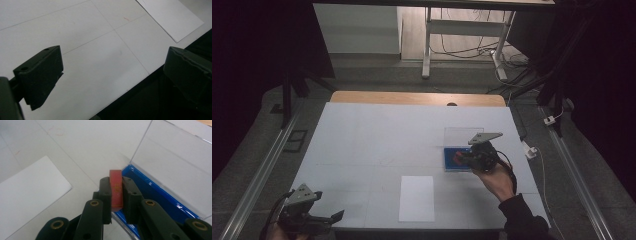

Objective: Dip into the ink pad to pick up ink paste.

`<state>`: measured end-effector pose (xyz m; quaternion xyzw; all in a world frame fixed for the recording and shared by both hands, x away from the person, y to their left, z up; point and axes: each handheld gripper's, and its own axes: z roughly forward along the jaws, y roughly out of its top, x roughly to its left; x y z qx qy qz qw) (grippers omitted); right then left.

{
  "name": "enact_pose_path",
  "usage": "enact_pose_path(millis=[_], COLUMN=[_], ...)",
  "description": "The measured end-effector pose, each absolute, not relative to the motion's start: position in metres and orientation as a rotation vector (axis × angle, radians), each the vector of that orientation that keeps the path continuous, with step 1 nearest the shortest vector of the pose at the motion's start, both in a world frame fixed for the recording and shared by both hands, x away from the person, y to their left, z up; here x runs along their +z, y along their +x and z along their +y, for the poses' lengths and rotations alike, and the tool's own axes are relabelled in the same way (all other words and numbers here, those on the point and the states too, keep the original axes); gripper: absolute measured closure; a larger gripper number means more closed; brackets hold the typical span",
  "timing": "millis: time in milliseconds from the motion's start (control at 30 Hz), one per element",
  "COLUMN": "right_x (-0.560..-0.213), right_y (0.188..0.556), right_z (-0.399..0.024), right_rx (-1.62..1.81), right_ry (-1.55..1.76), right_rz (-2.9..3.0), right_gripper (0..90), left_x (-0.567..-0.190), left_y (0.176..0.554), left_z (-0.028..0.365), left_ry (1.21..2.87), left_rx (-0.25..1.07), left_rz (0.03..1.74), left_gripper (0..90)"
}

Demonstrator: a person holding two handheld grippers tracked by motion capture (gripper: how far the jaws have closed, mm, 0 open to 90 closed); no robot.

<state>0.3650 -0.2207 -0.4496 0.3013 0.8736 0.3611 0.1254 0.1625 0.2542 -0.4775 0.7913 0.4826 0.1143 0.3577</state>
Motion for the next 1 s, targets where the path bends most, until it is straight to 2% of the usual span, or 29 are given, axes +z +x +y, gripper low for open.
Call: enact_pose_path(millis=[1000], right_x=[-0.449], right_y=[0.337], right_z=[-0.179], right_rx=[1.117], right_ry=[0.718], right_rz=[2.695], right_gripper=[79.8], left_x=[-0.477], left_y=[0.162], left_z=[0.254], left_ry=[2.044], left_rx=[0.3], left_rz=[1.246], left_gripper=[2.9])
